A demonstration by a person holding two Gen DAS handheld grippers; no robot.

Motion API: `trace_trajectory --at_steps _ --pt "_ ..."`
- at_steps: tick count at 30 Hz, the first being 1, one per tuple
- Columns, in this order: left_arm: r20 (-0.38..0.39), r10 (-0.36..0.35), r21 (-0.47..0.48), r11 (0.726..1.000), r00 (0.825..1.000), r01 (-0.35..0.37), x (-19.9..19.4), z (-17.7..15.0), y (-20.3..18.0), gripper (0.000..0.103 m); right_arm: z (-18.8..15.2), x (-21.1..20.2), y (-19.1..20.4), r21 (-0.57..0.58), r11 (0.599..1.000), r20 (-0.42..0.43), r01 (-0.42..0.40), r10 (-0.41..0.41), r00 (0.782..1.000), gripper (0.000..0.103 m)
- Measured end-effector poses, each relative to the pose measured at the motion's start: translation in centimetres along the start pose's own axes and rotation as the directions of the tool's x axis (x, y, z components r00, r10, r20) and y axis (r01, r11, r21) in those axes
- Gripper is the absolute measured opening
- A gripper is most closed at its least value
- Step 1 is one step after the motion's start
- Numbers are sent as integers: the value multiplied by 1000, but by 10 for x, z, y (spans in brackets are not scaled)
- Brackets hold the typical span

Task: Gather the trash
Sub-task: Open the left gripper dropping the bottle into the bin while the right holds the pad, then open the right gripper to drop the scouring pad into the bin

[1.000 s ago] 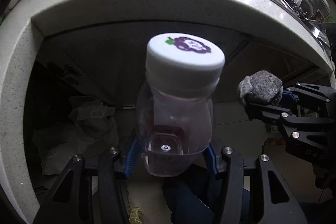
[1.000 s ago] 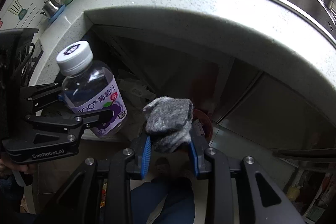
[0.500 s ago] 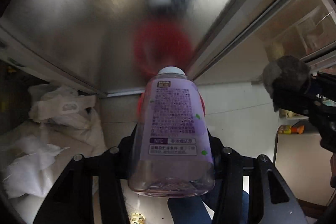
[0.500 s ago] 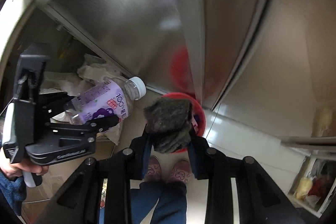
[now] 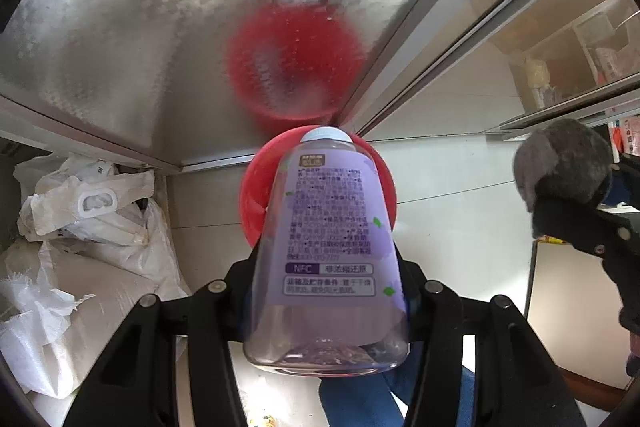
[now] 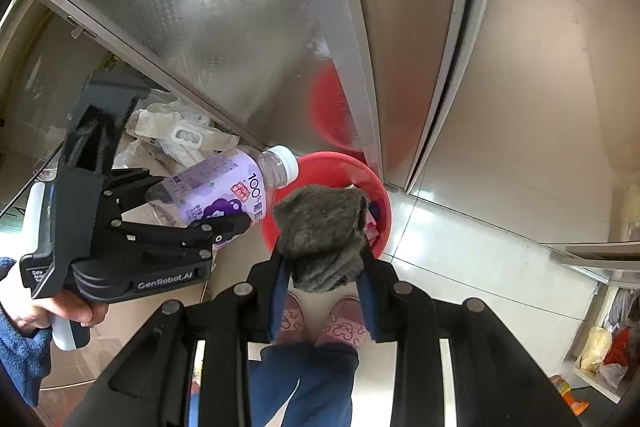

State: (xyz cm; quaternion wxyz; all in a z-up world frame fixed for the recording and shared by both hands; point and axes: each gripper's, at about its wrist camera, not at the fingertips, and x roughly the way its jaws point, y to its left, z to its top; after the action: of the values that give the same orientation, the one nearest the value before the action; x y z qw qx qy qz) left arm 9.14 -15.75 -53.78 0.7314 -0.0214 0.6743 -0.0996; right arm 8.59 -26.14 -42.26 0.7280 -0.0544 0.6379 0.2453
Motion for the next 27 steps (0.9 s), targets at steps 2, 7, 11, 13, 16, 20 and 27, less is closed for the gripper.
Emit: trace_trajectory --at_steps 2,7,11,13,16,20,27 --pt "1 12 2 1000 1000 -12 -4 2 -3 79 -1 -2 -2 2 1000 -1 0 0 1000 29" --pt "18 20 8 1000 1000 -20 -20 4 -8 87 -3 -6 -3 -1 1000 -9 -4 4 1000 29" --pt "31 21 7 1000 999 -21 -30 2 -5 95 -1 -9 -1 -8 1000 -12 -6 6 1000 29" --pt "43 25 11 1000 999 -26 -39 -1 -4 103 1 -9 2 -18 1000 -13 -6 6 1000 29" --pt "55 27 4 1000 998 -28 -53 -6 -1 103 2 -7 6 -33 999 -18 -14 14 1000 29" --pt "57 6 -23 1000 998 -5 -62 -15 9 103 5 1 15 -56 998 -31 -27 25 999 29" --pt "50 31 -70 997 998 -27 -62 -31 31 103 10 23 29 -104 994 -61 -39 33 998 29"
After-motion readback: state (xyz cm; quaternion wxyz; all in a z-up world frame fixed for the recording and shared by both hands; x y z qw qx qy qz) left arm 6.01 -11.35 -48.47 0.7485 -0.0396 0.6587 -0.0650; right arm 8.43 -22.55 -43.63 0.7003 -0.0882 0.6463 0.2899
